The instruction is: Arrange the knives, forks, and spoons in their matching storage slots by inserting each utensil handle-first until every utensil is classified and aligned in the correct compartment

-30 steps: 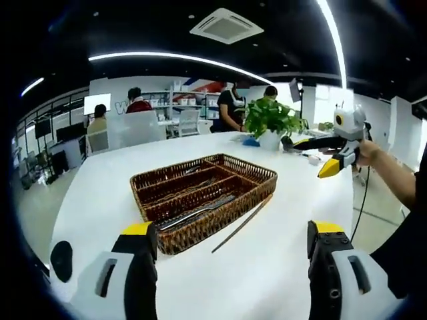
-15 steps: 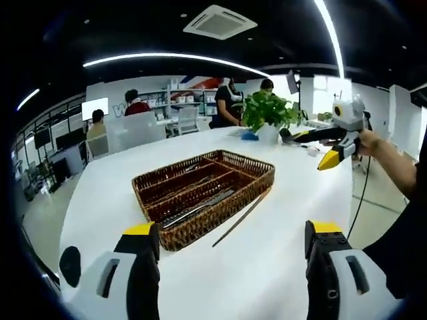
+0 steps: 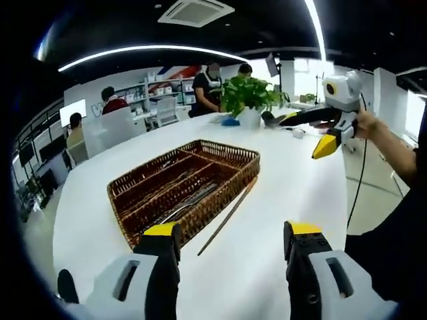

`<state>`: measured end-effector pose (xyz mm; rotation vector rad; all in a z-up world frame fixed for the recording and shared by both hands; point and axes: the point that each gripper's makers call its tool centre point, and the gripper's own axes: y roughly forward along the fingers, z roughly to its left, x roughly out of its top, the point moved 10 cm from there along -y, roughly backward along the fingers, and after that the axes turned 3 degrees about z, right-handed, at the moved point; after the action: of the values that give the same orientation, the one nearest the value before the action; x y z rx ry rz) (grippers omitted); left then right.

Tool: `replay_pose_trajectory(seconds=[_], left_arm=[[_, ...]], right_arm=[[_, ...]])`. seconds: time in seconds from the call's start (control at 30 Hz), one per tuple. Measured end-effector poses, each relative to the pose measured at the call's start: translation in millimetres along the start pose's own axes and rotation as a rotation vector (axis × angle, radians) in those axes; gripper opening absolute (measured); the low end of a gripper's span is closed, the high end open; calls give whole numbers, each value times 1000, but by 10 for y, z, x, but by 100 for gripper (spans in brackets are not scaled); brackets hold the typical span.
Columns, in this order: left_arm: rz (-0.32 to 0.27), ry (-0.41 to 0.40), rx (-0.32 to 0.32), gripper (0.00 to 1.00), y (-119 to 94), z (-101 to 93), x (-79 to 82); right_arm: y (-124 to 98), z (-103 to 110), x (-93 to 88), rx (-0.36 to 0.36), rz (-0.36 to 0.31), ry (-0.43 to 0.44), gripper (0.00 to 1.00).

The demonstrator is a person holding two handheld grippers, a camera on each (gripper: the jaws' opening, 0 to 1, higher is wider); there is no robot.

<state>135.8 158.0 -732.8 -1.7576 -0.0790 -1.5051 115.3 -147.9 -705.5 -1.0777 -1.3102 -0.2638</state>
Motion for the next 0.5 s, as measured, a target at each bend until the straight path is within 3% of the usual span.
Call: replay_pose_trajectory(seconds=[0.17, 0.4, 0.5], left_arm=[[79, 59, -54, 42, 260, 59, 11], [142, 87, -98, 34, 569, 163, 21], [169, 75, -134, 31, 720, 201, 5]], right_arm=[[-4, 33, -31, 2, 16, -4, 92], [4, 54, -73, 9, 36, -9, 90], [-13, 35, -75, -27, 17, -9, 84]])
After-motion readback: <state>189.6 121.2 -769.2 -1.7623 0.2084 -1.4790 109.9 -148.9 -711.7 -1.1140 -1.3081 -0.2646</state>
